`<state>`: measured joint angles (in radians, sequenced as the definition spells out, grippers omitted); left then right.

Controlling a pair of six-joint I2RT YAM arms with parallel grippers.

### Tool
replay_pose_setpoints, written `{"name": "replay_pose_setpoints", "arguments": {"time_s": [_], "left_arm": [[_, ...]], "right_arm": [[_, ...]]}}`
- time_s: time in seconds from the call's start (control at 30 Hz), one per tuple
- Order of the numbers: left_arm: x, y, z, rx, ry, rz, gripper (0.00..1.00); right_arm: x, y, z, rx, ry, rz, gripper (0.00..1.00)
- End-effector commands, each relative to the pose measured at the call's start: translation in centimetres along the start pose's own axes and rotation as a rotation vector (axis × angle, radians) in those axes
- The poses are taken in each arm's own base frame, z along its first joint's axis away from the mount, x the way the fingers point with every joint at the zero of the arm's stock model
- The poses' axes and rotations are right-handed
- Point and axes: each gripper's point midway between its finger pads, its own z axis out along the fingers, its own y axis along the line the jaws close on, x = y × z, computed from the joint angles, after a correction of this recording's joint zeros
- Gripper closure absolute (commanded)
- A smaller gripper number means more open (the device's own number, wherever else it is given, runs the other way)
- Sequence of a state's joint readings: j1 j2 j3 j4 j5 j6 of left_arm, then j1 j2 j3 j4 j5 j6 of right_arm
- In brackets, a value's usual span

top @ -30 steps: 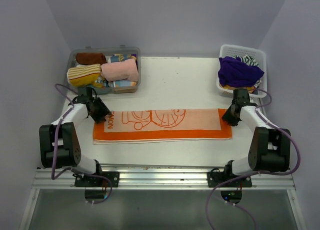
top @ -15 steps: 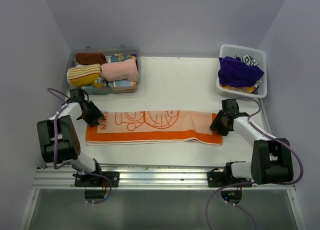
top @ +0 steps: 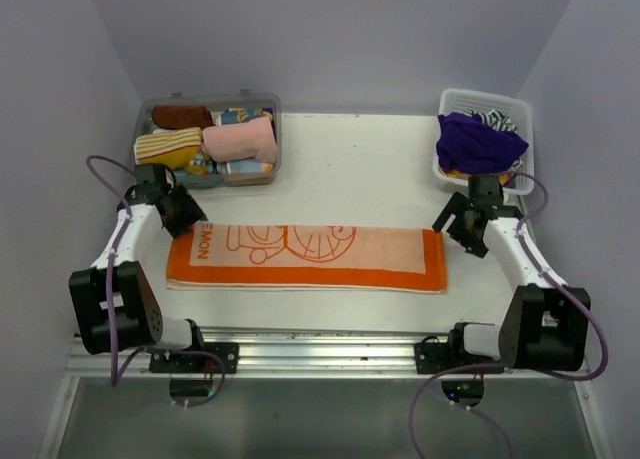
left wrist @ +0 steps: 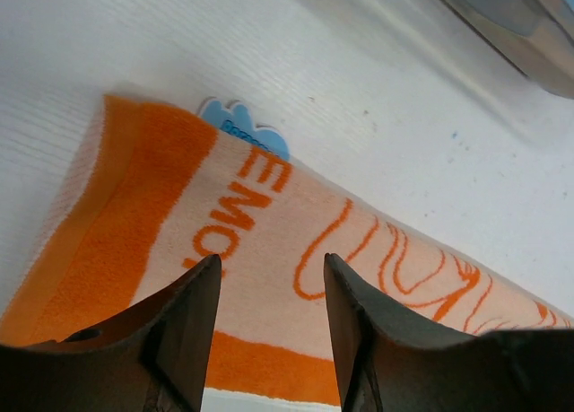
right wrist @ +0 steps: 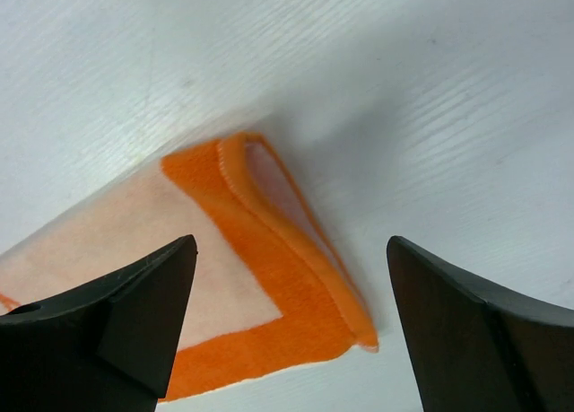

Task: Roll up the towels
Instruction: Fold the towel

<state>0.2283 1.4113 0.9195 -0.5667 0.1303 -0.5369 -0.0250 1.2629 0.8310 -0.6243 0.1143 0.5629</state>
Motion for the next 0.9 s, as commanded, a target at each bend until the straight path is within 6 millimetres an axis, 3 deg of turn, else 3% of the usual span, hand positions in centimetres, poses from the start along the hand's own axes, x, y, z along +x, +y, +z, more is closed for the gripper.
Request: {"name": "replay_pose_setpoints", "arguments": {"time_s": [0.0,0.2,0.37,0.5,0.6,0.7,0.73,0.77,0.8,0.87], "left_arm": [[-0.4,-2.2,-1.7,0.022,-0.041,0.084,0.46],[1.9,-5.3,-1.4,0.068,0.017,0.211,0.45],[3.9,-7.2,-1.1,0.114,0.057,0.265,0.45],[5.0,-8.3,-0.3,0.136,0.089,0.286,0.43],[6.1,-9.6,0.0,0.158,0.109,0.302,0.43],[7.2,-11.1,0.0,0.204,0.12,0.325,0.39],[7.9,-11.6,-0.1,0.215,0.129,0.342,0.39],[8.5,-11.9,0.1,0.22,0.138,0.351,0.39],[9.0,-12.3,0.2,0.226,0.146,0.354,0.39],[11.3,-13.7,0.4,0.251,0.176,0.394,0.39]], "right_arm": [[0.3,-1.7,0.8,0.053,0.078,-0.038,0.08],[1.6,-0.8,2.2,-0.006,0.137,-0.039,0.19],[4.0,-0.5,3.6,-0.048,0.209,-0.032,0.29],[5.4,-1.0,4.8,-0.04,0.246,-0.026,0.34],[6.1,-1.3,5.7,-0.026,0.264,-0.023,0.44],[6.1,-1.5,5.9,-0.012,0.264,-0.02,0.62],[6.0,-1.9,5.8,0.01,0.258,-0.017,0.82],[5.7,-2.1,5.7,0.026,0.24,-0.005,0.93],[5.5,-2.1,5.4,0.028,0.231,0.004,1.0],[4.2,-2.8,4.6,0.075,0.163,0.023,1.0]]}}
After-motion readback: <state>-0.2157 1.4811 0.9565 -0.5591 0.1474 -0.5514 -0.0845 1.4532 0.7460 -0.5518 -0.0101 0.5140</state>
